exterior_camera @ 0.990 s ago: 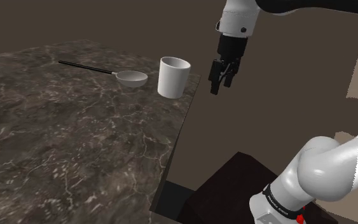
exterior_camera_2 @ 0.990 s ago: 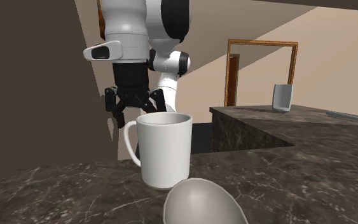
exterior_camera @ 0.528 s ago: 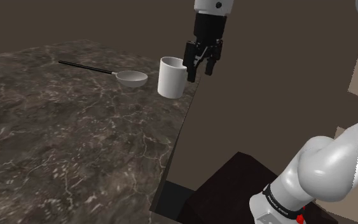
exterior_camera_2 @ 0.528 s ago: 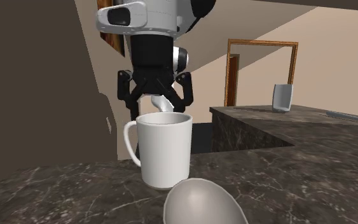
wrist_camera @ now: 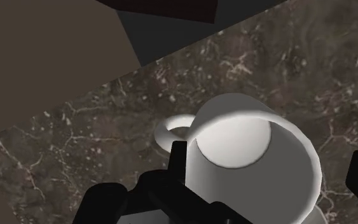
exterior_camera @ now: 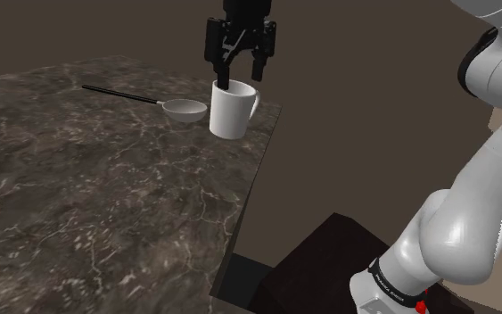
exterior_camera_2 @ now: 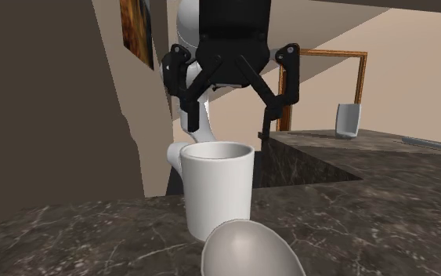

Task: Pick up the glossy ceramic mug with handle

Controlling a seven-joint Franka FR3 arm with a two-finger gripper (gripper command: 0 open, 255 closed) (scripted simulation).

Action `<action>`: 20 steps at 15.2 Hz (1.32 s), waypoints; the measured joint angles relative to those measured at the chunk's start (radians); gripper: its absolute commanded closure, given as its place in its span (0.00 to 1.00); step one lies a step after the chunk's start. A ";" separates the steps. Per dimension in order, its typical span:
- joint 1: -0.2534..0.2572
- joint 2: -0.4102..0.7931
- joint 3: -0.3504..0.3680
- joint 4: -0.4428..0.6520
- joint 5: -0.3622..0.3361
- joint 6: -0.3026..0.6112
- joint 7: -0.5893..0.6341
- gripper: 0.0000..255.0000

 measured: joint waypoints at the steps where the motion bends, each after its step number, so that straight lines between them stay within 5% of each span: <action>1: 0.007 0.020 0.005 0.025 -0.010 -0.007 0.011 0.00; 8: -0.001 -0.028 0.000 -0.083 0.002 0.085 0.007 0.00; 9: -0.001 -0.030 0.001 -0.084 0.002 0.089 0.009 1.00; 20: -0.002 -0.033 0.000 -0.086 0.000 0.093 0.006 1.00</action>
